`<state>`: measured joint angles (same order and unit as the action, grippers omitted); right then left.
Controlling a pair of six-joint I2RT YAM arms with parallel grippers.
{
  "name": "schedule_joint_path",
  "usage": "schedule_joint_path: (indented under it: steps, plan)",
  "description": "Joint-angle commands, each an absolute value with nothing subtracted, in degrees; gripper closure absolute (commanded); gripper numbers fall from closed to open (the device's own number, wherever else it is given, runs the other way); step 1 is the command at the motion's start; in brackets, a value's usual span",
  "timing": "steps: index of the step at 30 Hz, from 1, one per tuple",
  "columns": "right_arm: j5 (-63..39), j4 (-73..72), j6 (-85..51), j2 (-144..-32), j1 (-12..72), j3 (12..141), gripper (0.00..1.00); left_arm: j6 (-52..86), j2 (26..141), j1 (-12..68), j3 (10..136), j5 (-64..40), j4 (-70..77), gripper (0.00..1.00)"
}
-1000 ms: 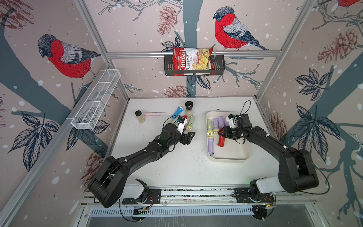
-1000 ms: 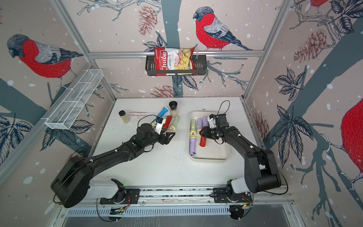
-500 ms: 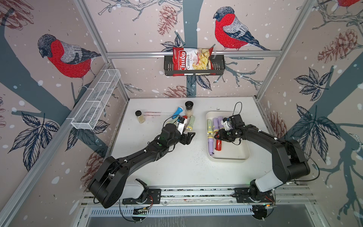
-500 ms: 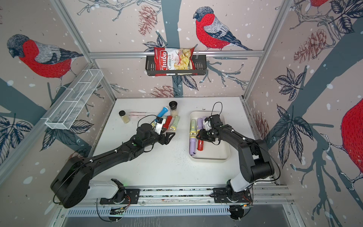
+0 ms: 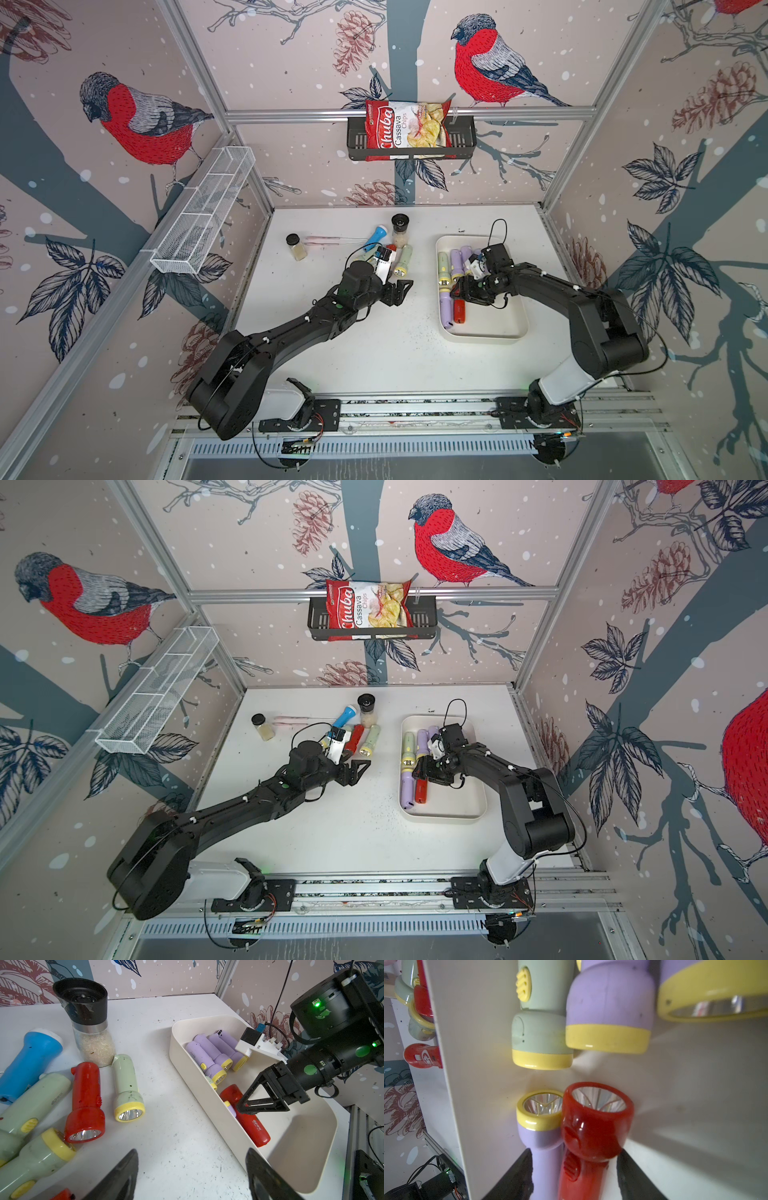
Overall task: Put the flashlights into the storage boxes
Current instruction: Place the flashlight at the storage box.
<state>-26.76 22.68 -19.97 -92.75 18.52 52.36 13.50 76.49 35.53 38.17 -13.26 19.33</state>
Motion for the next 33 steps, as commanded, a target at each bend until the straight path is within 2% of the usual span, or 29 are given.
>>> schedule_joint_path:
  steps: [1,11,19,33]
  plan:
    - [-27.39,23.89,-21.81,-91.84,18.57,52.34,0.34,12.53,75.87,35.65,38.28,-12.48,19.00,0.20]
    - [-27.35,23.89,-24.25,-87.99,19.85,48.59,0.32,12.76,74.99,35.67,37.79,-12.96,18.53,0.20]
    - [-26.83,23.91,-24.52,-87.37,21.25,46.86,0.35,13.44,73.41,35.68,36.40,-12.48,19.02,0.20]
    - [-23.46,27.28,-22.46,-88.11,23.46,46.91,0.58,13.46,72.91,35.68,36.05,-12.05,18.35,0.20]
